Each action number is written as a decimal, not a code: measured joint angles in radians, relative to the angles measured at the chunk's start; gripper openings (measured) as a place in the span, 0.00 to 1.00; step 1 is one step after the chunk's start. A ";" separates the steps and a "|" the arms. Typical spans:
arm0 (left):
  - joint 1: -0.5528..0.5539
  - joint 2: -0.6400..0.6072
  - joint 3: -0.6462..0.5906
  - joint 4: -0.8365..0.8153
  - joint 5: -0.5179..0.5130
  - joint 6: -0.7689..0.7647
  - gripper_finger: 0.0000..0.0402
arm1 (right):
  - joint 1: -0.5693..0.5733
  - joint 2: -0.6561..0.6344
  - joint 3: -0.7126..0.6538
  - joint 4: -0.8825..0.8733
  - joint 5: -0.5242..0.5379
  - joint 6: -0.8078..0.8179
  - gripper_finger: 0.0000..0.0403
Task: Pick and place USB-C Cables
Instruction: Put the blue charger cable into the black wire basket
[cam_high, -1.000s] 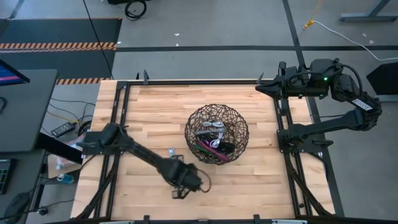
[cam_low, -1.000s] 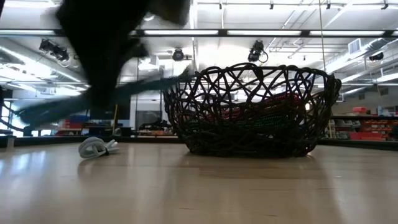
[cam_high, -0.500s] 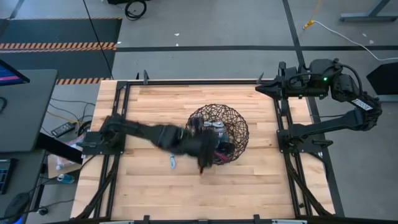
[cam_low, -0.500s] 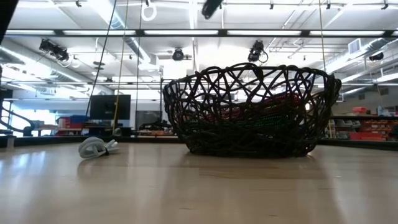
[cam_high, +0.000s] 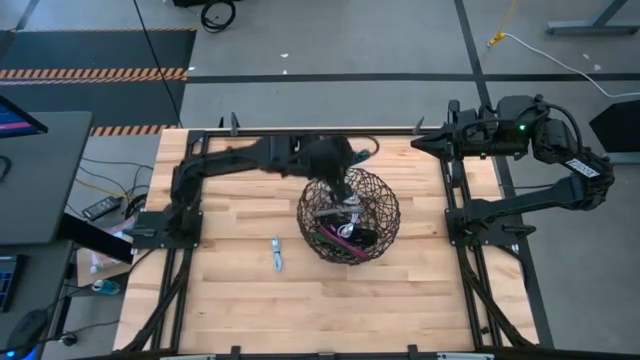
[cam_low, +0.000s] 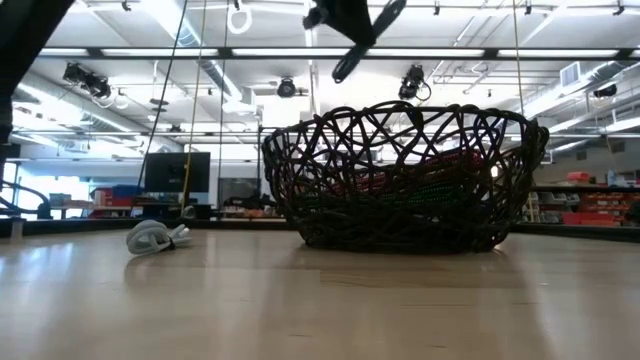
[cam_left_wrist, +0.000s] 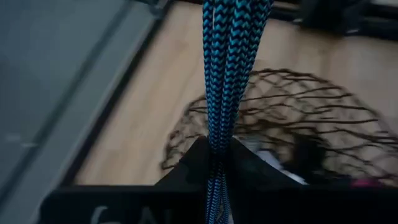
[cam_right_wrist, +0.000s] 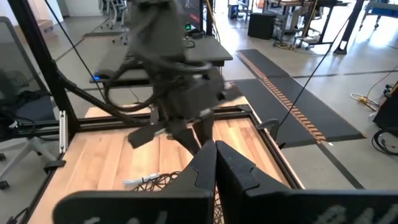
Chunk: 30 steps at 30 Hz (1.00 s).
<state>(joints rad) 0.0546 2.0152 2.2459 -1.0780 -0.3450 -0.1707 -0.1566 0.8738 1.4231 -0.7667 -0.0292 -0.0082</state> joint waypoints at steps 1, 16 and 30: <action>0.022 0.003 0.000 0.007 0.047 0.002 0.08 | 0.000 0.000 0.000 0.000 0.000 -0.003 0.03; 0.133 0.092 0.000 0.003 0.495 0.112 0.08 | -0.001 -0.057 0.000 0.011 0.002 -0.054 0.03; 0.094 0.234 0.000 -0.022 0.500 0.088 0.08 | -0.001 -0.141 0.000 -0.004 0.002 -0.046 0.03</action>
<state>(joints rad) 0.1487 2.2487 2.2459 -1.0996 0.1551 -0.0831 -0.1577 0.7329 1.4231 -0.7704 -0.0277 -0.0540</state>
